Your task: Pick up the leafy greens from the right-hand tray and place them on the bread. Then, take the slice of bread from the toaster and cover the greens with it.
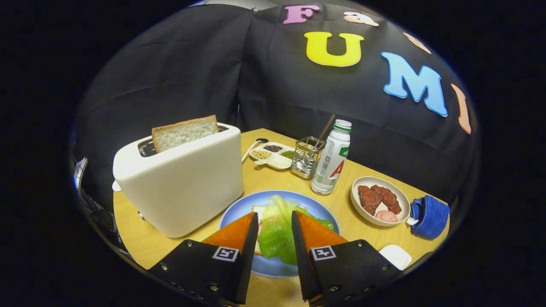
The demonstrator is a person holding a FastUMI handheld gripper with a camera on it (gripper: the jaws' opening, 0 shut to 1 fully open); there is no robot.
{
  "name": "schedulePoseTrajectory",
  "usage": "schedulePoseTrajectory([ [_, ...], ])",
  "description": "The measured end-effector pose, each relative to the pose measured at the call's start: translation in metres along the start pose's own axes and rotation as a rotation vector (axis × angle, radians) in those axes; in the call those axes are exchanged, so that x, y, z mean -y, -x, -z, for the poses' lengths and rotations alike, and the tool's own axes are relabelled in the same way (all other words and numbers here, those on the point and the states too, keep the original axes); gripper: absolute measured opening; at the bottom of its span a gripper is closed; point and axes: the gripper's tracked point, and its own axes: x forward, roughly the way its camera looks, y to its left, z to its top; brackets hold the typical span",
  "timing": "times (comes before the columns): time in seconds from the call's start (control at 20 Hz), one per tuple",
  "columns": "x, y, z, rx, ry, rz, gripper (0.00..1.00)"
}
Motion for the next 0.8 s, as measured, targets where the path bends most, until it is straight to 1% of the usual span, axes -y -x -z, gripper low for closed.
schedulePoseTrajectory([
  [0.2,-0.009,0.020,-0.011,0.145,-0.037,0.063,0.47],
  [0.4,-0.024,0.040,-0.016,0.225,-0.060,0.121,0.47],
  [0.65,-0.062,0.064,-0.028,0.294,-0.079,0.102,0.47],
  [0.8,-0.072,0.072,-0.037,0.326,-0.079,0.119,0.47],
])
